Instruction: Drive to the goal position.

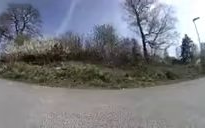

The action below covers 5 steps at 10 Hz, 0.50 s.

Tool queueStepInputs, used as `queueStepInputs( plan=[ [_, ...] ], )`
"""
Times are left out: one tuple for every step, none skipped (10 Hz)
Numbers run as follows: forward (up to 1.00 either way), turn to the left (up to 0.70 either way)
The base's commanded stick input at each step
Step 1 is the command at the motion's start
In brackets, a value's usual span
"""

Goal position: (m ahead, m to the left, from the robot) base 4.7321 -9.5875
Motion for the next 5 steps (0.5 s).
queueStepInputs(
  plan=[
    [0.00,-0.85],
    [0.18,-0.74],
    [0.71,-0.42],
    [0.85,-0.34],
    [0.85,-0.34]
  ],
)
